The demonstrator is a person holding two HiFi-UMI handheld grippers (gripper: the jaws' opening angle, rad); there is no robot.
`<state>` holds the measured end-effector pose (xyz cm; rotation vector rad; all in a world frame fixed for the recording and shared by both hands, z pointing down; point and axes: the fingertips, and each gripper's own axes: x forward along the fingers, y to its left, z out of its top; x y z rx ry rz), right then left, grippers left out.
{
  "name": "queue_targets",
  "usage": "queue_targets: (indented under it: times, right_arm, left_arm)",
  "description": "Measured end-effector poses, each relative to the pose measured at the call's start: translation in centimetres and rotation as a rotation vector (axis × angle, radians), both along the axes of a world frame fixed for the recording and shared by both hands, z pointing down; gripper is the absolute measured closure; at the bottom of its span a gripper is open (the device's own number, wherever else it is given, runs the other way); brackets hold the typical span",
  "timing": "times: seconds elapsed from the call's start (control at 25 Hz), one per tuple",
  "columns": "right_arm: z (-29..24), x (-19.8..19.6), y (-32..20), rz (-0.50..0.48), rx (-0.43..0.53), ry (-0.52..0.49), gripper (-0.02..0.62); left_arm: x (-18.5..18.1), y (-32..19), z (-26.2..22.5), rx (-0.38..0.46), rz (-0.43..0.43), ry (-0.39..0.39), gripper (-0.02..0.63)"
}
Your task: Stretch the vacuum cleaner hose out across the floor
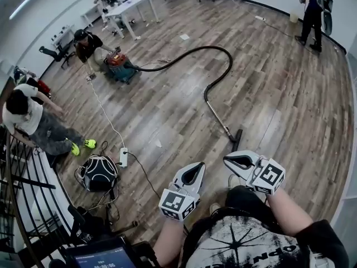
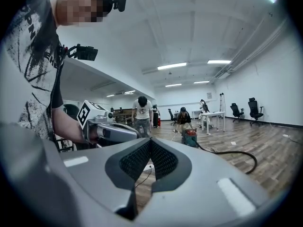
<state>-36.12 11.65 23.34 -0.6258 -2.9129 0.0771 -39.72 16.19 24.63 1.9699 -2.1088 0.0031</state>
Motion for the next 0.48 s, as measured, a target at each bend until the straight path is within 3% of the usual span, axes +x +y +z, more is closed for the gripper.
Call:
queue_targets:
  times: [0.2, 0.48]
  right_arm:
    - [0.5, -4.0, -4.7, 0.018, -0.010, -0.005, 0.588]
    - [0.7, -11.5, -13.9, -0.020, -0.022, -0.013, 0.588]
  left_arm:
    - [-3.6, -4.2, 0.4, -0.024, 0.009, -0.015, 0.604]
    - [-10.7, -13.1, -0.1, -0.027, -0.042, 0.002, 0.604]
